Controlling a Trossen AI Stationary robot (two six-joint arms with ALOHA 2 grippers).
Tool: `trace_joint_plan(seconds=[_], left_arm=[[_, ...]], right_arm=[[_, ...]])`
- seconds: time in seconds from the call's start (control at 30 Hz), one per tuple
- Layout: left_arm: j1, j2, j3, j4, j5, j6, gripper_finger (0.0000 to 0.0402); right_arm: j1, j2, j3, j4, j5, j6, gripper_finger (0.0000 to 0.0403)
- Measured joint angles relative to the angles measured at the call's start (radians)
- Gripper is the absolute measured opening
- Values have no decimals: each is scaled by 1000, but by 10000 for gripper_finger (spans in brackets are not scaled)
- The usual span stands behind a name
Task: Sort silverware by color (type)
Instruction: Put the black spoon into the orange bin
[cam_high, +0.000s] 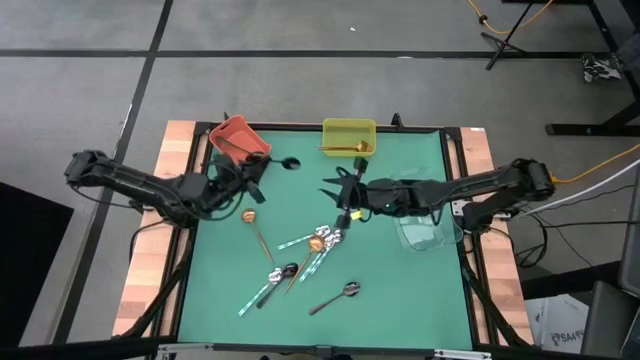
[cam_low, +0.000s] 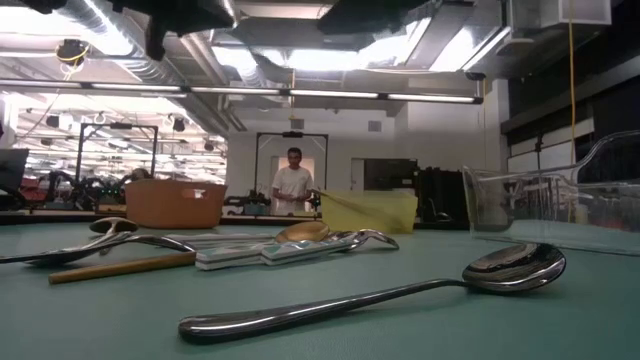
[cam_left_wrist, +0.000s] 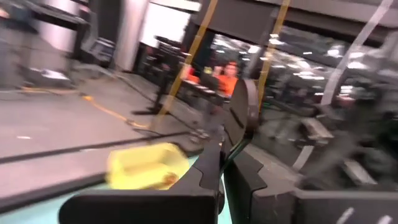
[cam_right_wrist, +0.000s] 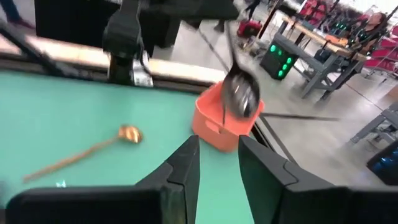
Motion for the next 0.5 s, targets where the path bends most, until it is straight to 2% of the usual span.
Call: trace_joint_plan(seconds=[0.13, 0.3, 0.5], left_arm=[[93, -98, 0, -134, -4, 16, 0], [240, -209, 0, -310, 22, -20, 0], [425, -273, 0, -512, 146, -130, 0]], right_arm=[[0, -40, 0, -101, 0, -1, 104], [0, -39, 0, -134, 0, -1, 104], [0, -31, -1, -144, 0, -1, 104]])
